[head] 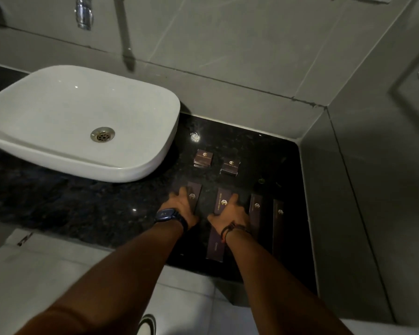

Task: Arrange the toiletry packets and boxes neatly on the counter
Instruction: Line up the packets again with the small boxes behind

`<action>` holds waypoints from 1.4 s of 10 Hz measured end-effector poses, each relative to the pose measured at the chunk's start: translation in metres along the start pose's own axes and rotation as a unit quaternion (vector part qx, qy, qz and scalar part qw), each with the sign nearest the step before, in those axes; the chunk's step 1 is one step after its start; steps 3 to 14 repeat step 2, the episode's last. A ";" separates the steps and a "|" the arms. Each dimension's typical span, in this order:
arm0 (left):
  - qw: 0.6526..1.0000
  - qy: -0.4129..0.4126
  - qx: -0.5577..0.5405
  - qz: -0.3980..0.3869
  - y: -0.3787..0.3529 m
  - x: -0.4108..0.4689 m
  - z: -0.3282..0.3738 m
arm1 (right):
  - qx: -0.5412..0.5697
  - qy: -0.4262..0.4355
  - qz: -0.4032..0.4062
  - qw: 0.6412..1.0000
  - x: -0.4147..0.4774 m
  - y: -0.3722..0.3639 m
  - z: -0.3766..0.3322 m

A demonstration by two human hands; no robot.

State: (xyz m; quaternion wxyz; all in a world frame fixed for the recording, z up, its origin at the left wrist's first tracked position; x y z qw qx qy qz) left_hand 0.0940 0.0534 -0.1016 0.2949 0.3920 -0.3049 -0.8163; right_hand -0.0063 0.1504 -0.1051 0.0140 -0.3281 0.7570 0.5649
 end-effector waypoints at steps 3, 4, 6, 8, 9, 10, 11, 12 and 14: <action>0.999 -0.013 0.038 0.033 0.004 -0.006 -0.001 | 0.001 0.020 0.019 1.000 -0.005 0.005 -0.003; 0.999 -0.013 0.038 0.033 0.004 -0.006 -0.001 | 0.001 0.020 0.019 1.000 -0.005 0.005 -0.003; 0.999 -0.013 0.038 0.033 0.004 -0.006 -0.001 | 0.001 0.020 0.019 1.000 -0.005 0.005 -0.003; 0.999 -0.013 0.038 0.033 0.004 -0.006 -0.001 | 0.001 0.020 0.019 1.000 -0.005 0.005 -0.003; 0.999 -0.013 0.038 0.033 0.004 -0.006 -0.001 | 0.001 0.020 0.019 1.000 -0.005 0.005 -0.003; 0.999 -0.013 0.038 0.033 0.004 -0.006 -0.001 | 0.001 0.020 0.019 1.000 -0.005 0.005 -0.003; 0.999 -0.013 0.038 0.033 0.004 -0.006 -0.001 | 0.001 0.020 0.019 1.000 -0.005 0.005 -0.003; 0.999 -0.013 0.038 0.033 0.004 -0.006 -0.001 | 0.001 0.020 0.019 1.000 -0.005 0.005 -0.003; 0.999 -0.013 0.038 0.033 0.004 -0.006 -0.001 | 0.001 0.020 0.019 1.000 -0.005 0.005 -0.003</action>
Point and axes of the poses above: each hand's wrist, its own x-axis towards the middle knuckle, its own y-axis out of the back of the hand, z = x × y, the point moved 1 cm from there along x, towards the middle knuckle, and after that the axes turned 6 degrees about -x, right-handed, at the moved point
